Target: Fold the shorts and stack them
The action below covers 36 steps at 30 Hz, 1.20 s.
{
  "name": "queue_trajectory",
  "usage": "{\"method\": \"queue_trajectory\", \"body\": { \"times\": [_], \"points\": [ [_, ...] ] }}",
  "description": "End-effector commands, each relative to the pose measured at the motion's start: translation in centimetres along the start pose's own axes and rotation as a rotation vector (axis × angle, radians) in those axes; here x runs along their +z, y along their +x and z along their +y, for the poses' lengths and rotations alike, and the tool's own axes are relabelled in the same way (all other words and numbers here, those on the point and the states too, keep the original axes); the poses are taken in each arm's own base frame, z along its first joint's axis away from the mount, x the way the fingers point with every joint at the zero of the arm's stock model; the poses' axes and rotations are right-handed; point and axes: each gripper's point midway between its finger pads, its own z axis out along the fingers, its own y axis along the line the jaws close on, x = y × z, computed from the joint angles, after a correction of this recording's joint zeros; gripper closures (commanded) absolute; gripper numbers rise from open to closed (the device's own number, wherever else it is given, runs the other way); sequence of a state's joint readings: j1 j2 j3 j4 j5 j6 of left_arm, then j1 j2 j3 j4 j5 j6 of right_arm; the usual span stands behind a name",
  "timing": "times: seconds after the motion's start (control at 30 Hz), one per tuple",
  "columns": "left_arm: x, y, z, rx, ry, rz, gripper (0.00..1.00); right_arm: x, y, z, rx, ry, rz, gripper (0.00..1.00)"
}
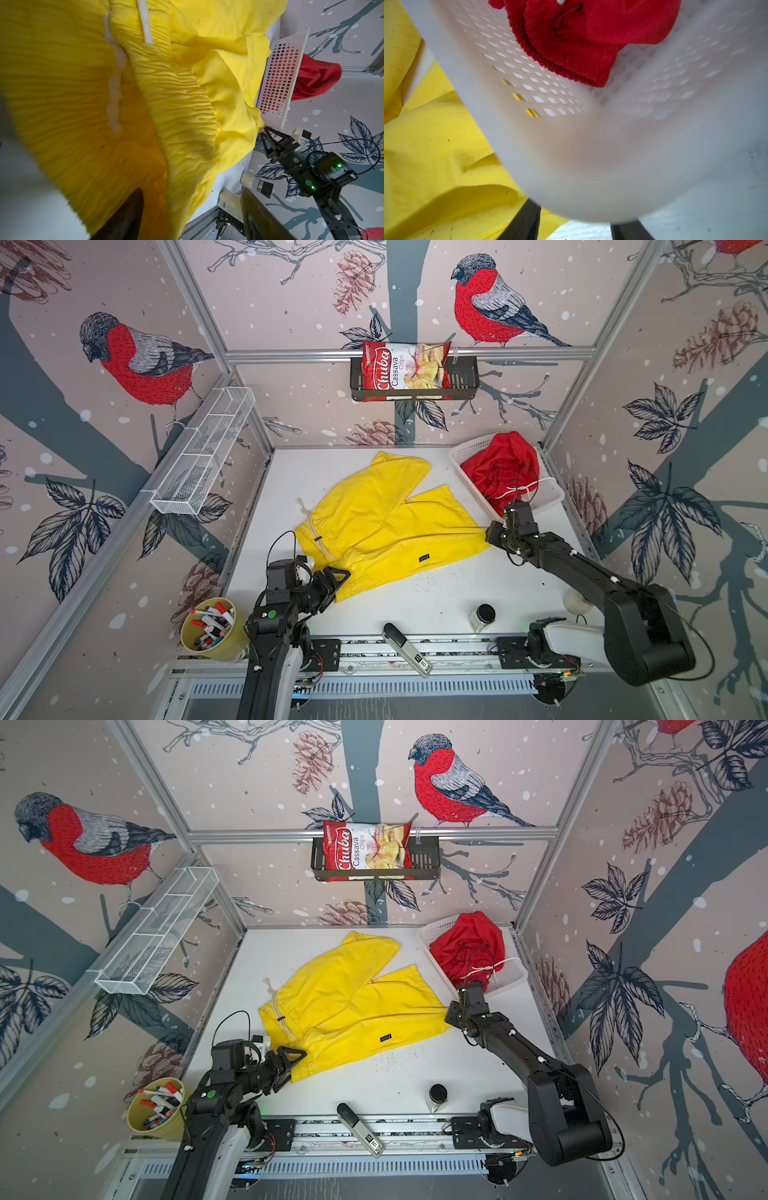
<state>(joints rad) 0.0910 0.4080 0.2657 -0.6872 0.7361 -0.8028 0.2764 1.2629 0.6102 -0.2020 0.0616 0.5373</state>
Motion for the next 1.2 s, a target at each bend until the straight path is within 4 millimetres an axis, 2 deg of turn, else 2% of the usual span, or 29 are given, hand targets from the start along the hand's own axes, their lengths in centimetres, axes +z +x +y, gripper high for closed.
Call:
{"method": "queue_trajectory", "body": {
  "times": [0.0,0.07,0.13,0.23,0.33,0.4,0.47,0.67,0.83,0.97,1.07,1.17],
  "points": [
    [-0.2,0.4,0.7,0.007,-0.047,0.014,0.22,0.2,0.4,0.1,0.017,-0.001,0.012,0.46],
    [-0.1,0.6,1.5,0.009,-0.083,0.02,0.22,0.3,0.6,0.2,0.018,-0.003,0.016,0.46],
    [0.1,0.6,2.7,0.006,-0.131,0.02,0.26,0.5,0.6,0.3,0.019,-0.007,0.019,0.46],
    [0.7,0.4,3.2,-0.007,-0.124,0.015,0.37,0.7,0.6,0.5,0.021,-0.011,0.021,0.46],
    [1.2,0.2,3.2,-0.023,-0.096,0.007,0.52,1.1,0.6,0.6,0.019,-0.014,0.031,0.46],
    [1.3,0.1,3.0,-0.026,-0.082,-0.001,0.8,1.3,0.6,0.7,0.018,-0.012,0.036,0.47],
    [1.3,0.4,2.8,-0.009,-0.071,0.013,1.0,1.5,0.6,0.7,0.012,-0.009,0.043,0.47],
    [1.2,2.6,3.8,0.03,-0.187,0.138,1.0,1.4,-0.3,0.1,0.005,0.034,0.034,0.47],
    [1.2,4.4,5.5,0.029,-0.333,0.238,1.0,-0.8,-3.6,0.3,0.006,0.048,-0.055,0.43],
    [0.2,3.8,4.3,0.056,-0.38,0.231,1.0,-3.4,-6.7,1.8,-0.017,0.036,-0.139,0.39],
    [-1.1,2.3,2.3,0.104,-0.416,0.186,0.74,-4.7,-8.4,4.1,-0.057,0.007,-0.199,0.37],
    [-2.5,0.1,-1.2,0.17,-0.416,0.122,0.54,-4.8,-9.2,7.4,-0.132,-0.031,-0.246,0.36]
  ]
}}
